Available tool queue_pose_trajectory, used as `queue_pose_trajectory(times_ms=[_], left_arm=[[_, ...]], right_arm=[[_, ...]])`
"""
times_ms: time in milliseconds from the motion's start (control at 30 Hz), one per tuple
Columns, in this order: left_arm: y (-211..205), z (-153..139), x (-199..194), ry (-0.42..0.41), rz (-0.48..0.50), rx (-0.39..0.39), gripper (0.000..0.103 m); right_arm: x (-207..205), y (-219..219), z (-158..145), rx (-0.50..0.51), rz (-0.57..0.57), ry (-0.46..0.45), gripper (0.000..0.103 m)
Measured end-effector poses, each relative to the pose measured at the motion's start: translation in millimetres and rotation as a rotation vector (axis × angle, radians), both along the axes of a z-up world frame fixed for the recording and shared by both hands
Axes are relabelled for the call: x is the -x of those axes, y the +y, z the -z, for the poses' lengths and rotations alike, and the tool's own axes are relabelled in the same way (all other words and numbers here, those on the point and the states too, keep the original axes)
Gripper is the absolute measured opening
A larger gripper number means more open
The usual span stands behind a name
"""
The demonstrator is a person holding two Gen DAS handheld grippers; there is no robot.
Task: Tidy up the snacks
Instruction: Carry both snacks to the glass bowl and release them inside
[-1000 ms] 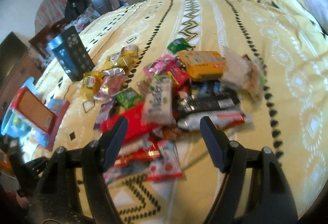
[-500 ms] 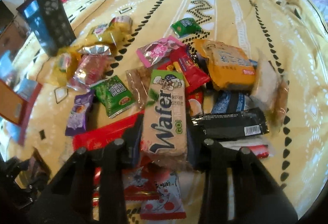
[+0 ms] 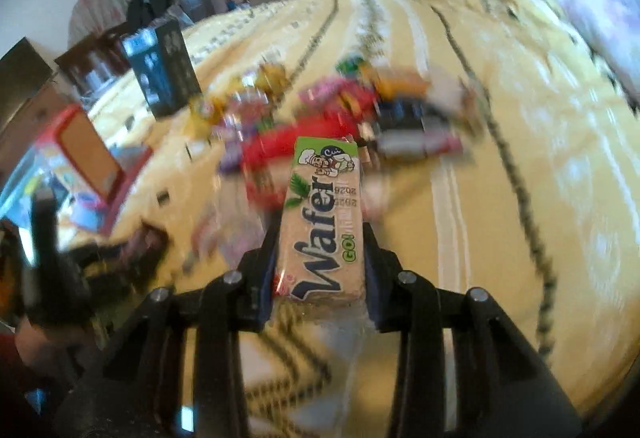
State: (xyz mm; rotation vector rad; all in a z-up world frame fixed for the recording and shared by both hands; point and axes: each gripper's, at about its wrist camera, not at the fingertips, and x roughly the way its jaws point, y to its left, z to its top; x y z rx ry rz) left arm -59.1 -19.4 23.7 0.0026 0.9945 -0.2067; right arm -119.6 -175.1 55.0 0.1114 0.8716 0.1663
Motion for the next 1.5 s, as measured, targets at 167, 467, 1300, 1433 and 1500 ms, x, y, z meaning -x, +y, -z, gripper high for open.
queue_pose_trajectory(times_ms=[167,467,1300,1433,1500], left_arm=[[-1.5,0.2,0.8,-0.007,-0.002,-0.013,0.049],[-5.1,2.4,3.5,-0.023,-0.001,-0.013,0.060],[72.9,-148.3,-12.8,-0.168,-0.133,0.065,0.047],[132.1,-202.1,-14.0,-0.272,-0.227,0.079,0.047],[166.3,-232.6,-12.0,-0.338,-0.284,0.058,0.047]], right_arm=[[1.6,1.0,43.5,0.037,0.003,0.105,0.038],[3.8,-0.7,49.7,0.048,0.014,0.142,0.038],[-23.4,35.7,-107.9,-0.025,-0.062,-0.195,0.037],[-51.3,91.6,-173.2,-0.066,-0.191,-0.312,0.037],[-60.5,119.8,-193.7,-0.097,-0.257,-0.335,0.037]])
